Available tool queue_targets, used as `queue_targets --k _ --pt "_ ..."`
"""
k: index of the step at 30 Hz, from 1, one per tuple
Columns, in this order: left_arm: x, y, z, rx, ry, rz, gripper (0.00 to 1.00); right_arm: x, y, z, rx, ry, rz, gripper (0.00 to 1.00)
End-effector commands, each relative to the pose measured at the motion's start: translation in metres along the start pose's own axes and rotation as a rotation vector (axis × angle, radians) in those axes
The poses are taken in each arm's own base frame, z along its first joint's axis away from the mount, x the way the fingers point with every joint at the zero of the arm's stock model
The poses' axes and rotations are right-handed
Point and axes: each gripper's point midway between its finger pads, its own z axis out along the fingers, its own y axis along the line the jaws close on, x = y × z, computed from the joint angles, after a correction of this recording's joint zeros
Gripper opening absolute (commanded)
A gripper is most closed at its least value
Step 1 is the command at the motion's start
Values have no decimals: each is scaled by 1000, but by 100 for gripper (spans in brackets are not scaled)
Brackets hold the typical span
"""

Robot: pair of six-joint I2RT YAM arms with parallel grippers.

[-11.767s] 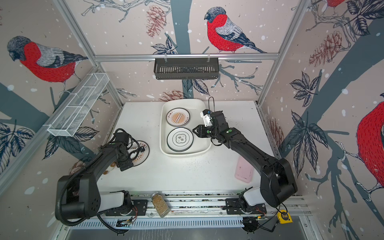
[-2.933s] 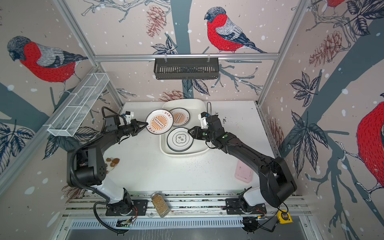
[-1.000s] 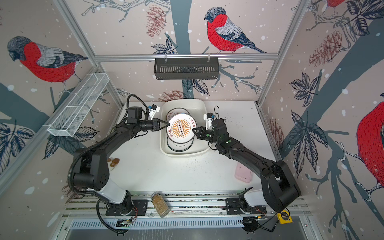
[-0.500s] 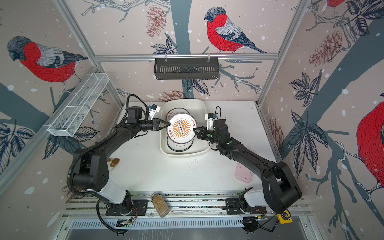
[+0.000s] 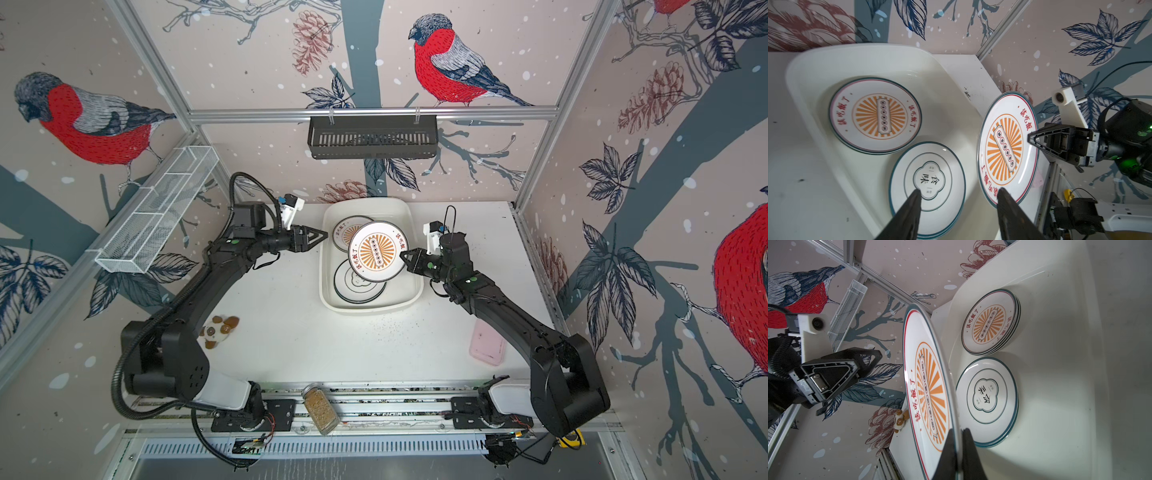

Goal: Place the plates into the plastic bin on the countertop
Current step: 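Release the left gripper and lower the plate onto the white plates with the right gripper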

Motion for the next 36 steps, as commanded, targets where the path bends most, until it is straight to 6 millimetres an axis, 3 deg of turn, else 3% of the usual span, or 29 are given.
queue_targets --k 1,8,14,24,36 --pt "-3 10 -20 -144 -1 134 61 2 1 2 3 50 -41 4" --pt "-13 -7 -62 -285 -109 306 71 4 -10 23 30 121 -41 4" --pt "-12 -9 -73 -330 -108 304 72 12 -25 47 39 179 -21 4" --pt "7 -10 -73 -316 -75 287 72 34 -43 77 54 273 8 4" --pt "11 -13 -66 -270 -68 258 71 59 -52 102 49 367 49 7"
